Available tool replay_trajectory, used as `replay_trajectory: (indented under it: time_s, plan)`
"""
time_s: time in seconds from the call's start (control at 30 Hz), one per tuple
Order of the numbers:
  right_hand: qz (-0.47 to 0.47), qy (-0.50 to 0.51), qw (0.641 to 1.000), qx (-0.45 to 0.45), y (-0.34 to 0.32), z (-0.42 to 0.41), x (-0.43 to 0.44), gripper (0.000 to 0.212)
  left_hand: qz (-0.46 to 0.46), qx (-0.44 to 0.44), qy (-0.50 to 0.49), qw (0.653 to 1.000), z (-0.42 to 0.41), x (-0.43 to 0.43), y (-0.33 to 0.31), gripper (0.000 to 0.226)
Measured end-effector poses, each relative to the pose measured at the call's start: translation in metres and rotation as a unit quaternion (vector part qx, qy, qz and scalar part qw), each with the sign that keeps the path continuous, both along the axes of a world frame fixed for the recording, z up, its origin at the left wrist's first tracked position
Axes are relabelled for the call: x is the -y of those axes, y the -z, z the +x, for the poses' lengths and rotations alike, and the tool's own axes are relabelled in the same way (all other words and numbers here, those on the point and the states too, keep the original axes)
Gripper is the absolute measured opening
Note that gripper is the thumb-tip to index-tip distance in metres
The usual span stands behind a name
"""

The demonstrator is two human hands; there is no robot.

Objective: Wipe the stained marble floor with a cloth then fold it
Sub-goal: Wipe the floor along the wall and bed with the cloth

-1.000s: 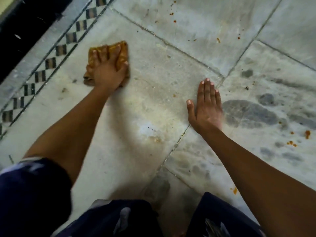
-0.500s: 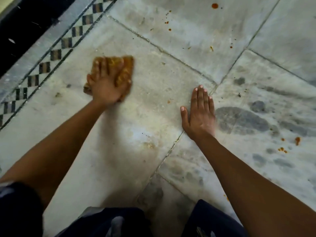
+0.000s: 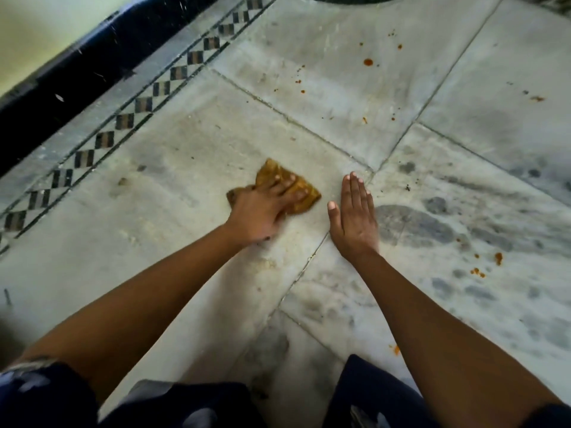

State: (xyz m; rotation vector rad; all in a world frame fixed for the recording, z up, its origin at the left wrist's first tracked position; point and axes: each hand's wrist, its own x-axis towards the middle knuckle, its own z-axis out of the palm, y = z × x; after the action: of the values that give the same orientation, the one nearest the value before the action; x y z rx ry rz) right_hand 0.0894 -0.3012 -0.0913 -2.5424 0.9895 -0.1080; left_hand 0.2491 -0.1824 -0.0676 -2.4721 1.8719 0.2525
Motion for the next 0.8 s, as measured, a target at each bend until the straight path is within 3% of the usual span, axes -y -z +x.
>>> replay_trajectory:
  time_s: [0.07, 0.13, 0.2, 0.23, 0.37, 0.43, 0.6, 0.8]
  plan:
    - [0.003, 0.001, 1.0, 0.012, -0.008, -0.009, -0.002, 0.066, 0.018, -0.015, 0.024, 0.999, -0.01, -0.019, -0.007, 0.053]
    - [0.002, 0.0, 1.0, 0.024, -0.017, -0.018, -0.003, 0.063, -0.025, -0.161, -0.057, 0.985, -0.015, -0.027, -0.024, 0.05]
    - [0.0, -0.007, 1.0, 0.024, -0.026, -0.022, -0.002, 0.059, -0.109, -0.377, -0.175, 0.903, -0.014, -0.024, -0.045, 0.049]
    - [-0.004, -0.013, 1.0, 0.021, -0.03, -0.024, -0.001, 0.058, -0.149, -0.439, -0.221, 0.858, -0.013, -0.02, -0.054, 0.048]
    - [-0.039, -0.055, 0.997, 0.029, -0.06, -0.029, 0.009, 0.06, -0.245, -0.59, -0.352, 0.684, -0.013, -0.002, -0.099, 0.038]
    - [-0.056, -0.06, 0.996, 0.035, -0.076, -0.03, 0.019, 0.06, -0.274, -0.619, -0.368, 0.637, -0.01, 0.01, -0.122, 0.033]
    - [-0.102, -0.074, 0.991, 0.049, -0.115, -0.028, 0.047, 0.06, -0.309, -0.631, -0.404, 0.586, 0.0, 0.039, -0.167, 0.028]
    - [-0.083, -0.054, 0.994, 0.037, -0.128, -0.031, 0.062, 0.061, -0.313, -0.584, -0.466, 0.587, 0.001, 0.056, -0.182, 0.031]
